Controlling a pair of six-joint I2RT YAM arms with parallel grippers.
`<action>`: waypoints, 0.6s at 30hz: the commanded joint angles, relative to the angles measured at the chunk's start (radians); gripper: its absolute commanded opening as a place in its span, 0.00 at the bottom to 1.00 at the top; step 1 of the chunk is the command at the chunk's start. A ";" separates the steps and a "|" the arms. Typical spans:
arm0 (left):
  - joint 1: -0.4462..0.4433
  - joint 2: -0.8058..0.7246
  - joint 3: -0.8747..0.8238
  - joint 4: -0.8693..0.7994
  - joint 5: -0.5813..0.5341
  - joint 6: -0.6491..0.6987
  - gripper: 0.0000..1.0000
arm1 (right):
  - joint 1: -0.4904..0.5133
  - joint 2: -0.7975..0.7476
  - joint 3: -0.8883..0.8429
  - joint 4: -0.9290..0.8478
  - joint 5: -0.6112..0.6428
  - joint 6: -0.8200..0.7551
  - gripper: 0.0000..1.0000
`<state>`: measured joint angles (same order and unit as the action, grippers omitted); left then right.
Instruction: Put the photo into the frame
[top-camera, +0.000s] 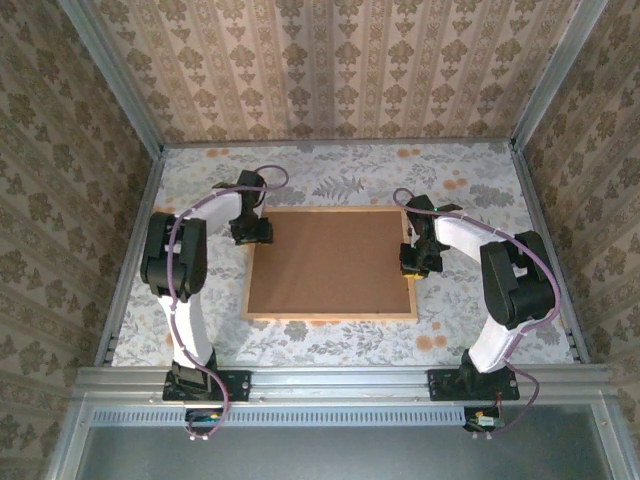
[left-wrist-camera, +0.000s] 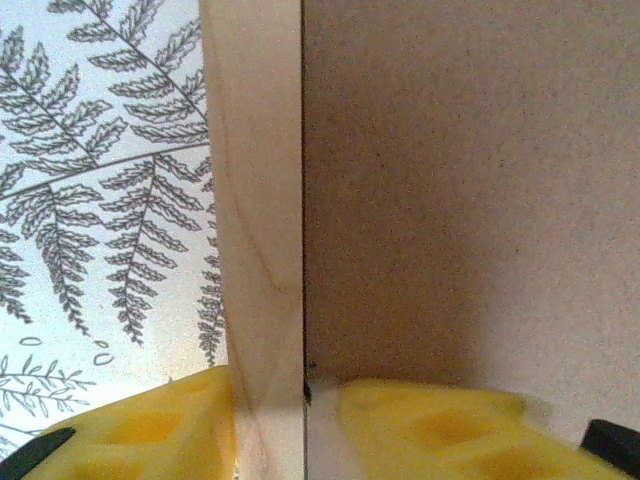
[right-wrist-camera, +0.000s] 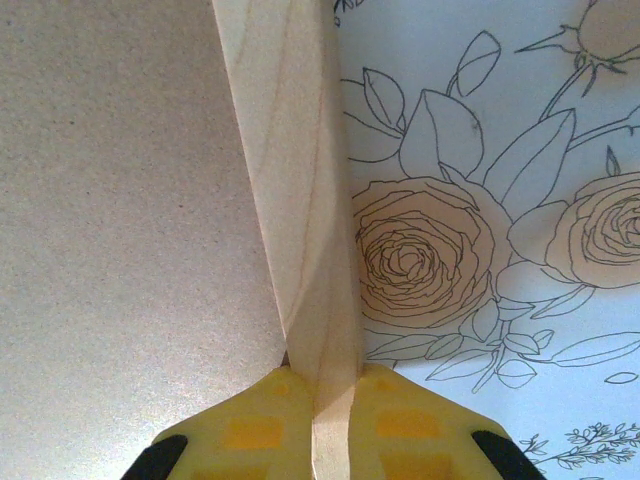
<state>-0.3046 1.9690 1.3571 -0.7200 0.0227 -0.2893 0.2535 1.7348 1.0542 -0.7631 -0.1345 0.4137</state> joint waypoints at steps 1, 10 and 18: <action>-0.054 0.034 -0.003 -0.076 0.049 0.041 0.50 | 0.021 0.050 0.004 0.058 0.004 -0.002 0.10; -0.032 0.022 -0.012 -0.044 0.110 0.039 0.50 | 0.021 0.050 0.006 0.054 0.004 -0.004 0.10; 0.018 -0.058 -0.017 0.021 0.233 -0.002 0.51 | 0.020 0.049 -0.003 0.057 0.016 0.000 0.10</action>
<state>-0.2852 1.9579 1.3579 -0.7216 0.0715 -0.2661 0.2535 1.7348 1.0546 -0.7635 -0.1318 0.4137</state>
